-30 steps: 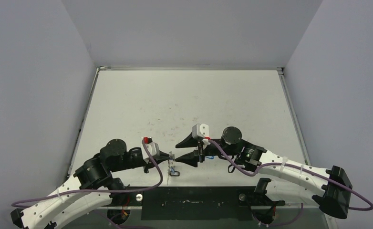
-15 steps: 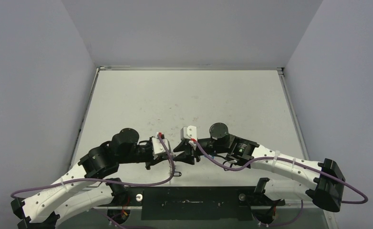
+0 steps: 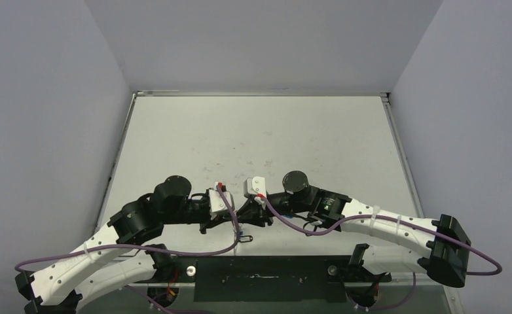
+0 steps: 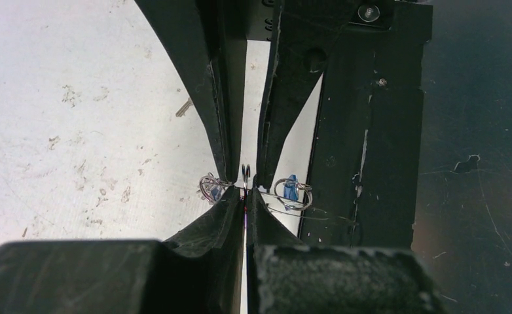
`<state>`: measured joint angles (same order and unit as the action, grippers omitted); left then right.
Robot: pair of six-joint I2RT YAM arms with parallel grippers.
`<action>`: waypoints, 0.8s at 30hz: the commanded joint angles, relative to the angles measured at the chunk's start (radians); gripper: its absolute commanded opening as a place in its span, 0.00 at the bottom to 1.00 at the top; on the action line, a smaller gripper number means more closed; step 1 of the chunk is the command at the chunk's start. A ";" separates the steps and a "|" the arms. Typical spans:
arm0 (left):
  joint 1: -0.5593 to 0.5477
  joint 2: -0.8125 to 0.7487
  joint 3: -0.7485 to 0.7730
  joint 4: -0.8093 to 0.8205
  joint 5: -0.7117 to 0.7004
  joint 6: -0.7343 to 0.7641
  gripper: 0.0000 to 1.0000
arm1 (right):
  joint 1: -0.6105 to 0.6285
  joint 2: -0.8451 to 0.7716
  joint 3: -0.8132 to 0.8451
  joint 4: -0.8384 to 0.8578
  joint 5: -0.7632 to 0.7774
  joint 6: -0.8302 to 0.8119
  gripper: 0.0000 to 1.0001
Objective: Put the keys on the keyring
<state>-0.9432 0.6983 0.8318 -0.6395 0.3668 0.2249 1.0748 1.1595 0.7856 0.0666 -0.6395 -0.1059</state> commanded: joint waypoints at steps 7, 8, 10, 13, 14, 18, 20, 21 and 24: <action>-0.002 -0.018 0.014 0.080 0.047 -0.010 0.00 | 0.007 0.015 0.055 0.078 -0.009 0.022 0.02; -0.002 -0.021 0.012 0.079 0.047 -0.011 0.00 | 0.009 0.011 0.053 0.080 -0.010 0.022 0.00; -0.002 -0.028 0.008 0.080 0.044 -0.017 0.00 | 0.007 0.001 0.041 0.094 -0.005 0.026 0.00; -0.002 -0.060 -0.007 0.084 0.014 -0.030 0.12 | 0.006 -0.027 0.006 0.146 -0.001 0.046 0.00; -0.002 -0.078 -0.017 0.090 -0.002 -0.037 0.17 | 0.006 -0.038 -0.010 0.170 0.002 0.056 0.00; -0.002 -0.179 -0.091 0.163 -0.053 -0.070 0.27 | 0.005 -0.081 -0.070 0.266 0.013 0.100 0.00; -0.002 -0.236 -0.143 0.222 -0.061 -0.091 0.29 | 0.005 -0.097 -0.096 0.311 0.013 0.133 0.00; -0.002 -0.263 -0.168 0.252 -0.061 -0.101 0.29 | 0.004 -0.103 -0.107 0.331 0.012 0.146 0.00; -0.002 -0.324 -0.230 0.320 -0.061 -0.131 0.30 | 0.005 -0.119 -0.130 0.376 0.012 0.173 0.00</action>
<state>-0.9428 0.4294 0.6575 -0.4801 0.3222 0.1505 1.0752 1.0889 0.6701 0.2508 -0.6315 0.0059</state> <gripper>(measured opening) 0.295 0.038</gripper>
